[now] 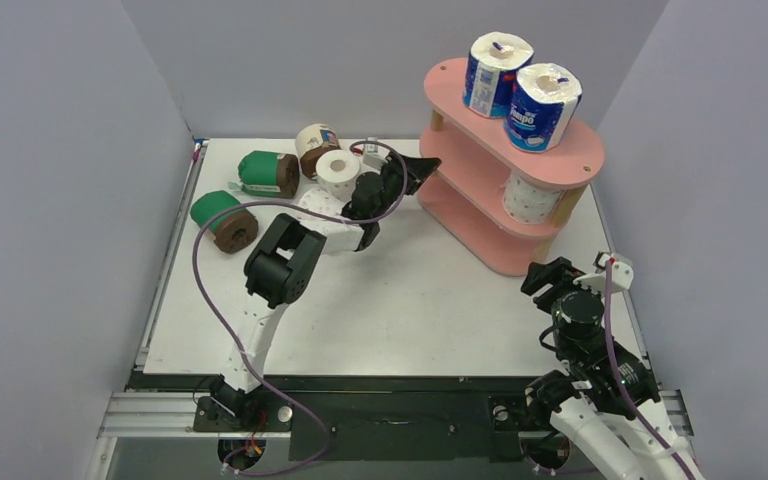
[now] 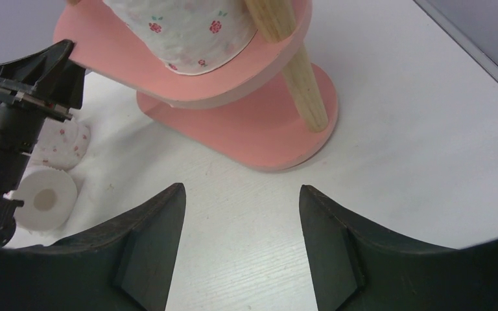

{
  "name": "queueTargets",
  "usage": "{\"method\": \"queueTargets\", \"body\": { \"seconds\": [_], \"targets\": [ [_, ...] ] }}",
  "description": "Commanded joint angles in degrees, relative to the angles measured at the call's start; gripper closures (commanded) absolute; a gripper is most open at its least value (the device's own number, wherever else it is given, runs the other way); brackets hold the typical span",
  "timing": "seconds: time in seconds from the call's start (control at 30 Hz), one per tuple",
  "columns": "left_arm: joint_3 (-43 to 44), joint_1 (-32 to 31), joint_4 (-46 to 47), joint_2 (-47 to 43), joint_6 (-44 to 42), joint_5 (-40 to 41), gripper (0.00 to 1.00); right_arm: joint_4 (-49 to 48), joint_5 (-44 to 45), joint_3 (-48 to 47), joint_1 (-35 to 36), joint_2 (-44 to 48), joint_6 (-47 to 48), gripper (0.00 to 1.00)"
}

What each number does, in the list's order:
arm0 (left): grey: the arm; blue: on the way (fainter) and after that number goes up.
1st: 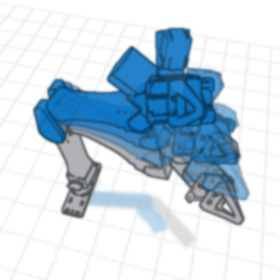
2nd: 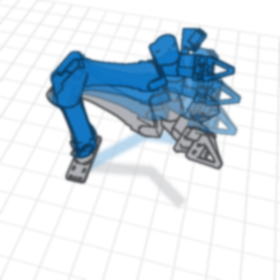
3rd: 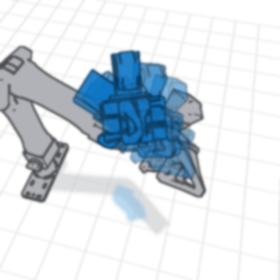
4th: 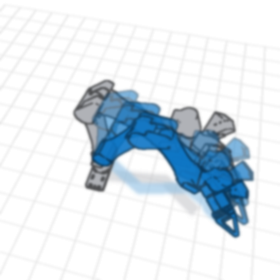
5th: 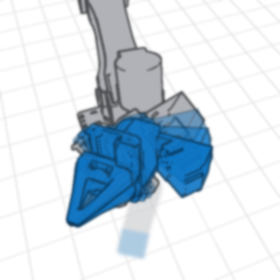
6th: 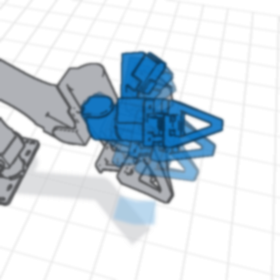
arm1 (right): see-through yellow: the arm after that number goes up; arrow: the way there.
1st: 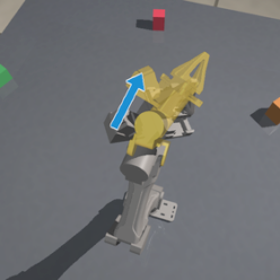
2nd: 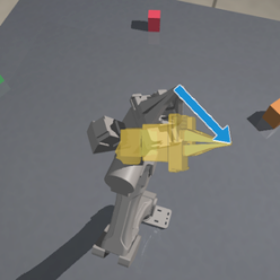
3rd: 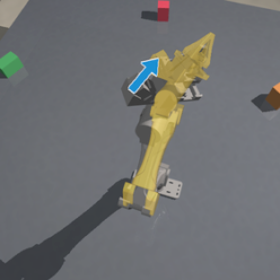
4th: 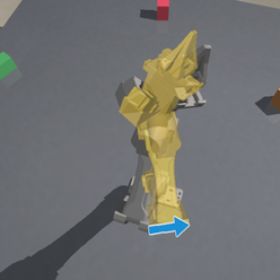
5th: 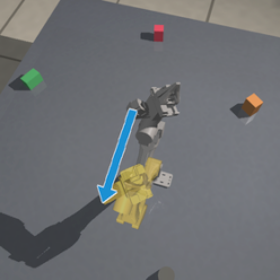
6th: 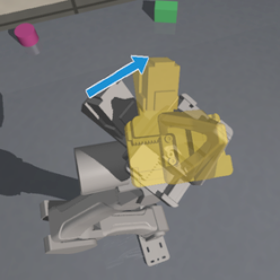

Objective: Place and organize the paper towels onto the shelf
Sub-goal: Adjust the shelf at the center of the board.

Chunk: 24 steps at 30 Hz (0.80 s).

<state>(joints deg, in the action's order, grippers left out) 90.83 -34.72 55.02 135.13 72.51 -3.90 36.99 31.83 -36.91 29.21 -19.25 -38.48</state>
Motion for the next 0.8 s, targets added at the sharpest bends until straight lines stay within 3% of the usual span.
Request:
{"method": "queueTargets", "body": {
  "seconds": [0.0, 0.53, 0.77],
  "targets": [
    [-8.5, 1.7, 9.8, -8.6, -7.7, 5.5, 1.0, -1.4, 2.9, -0.8, -0.3, -2.5, -0.9, 0.4],
    [-32.8, 1.0, 23.4, -21.0, -13.2, 20.1, 1.0, -10.1, 3.0, 2.2, -1.0, -10.7, -5.8, 0.36],
    [-36.5, -0.5, 21.6, -23.9, -14.2, 23.6, 1.0, -16.3, -1.3, 1.7, -9.6, -17.4, -8.4, 0.34]
  ]
}}
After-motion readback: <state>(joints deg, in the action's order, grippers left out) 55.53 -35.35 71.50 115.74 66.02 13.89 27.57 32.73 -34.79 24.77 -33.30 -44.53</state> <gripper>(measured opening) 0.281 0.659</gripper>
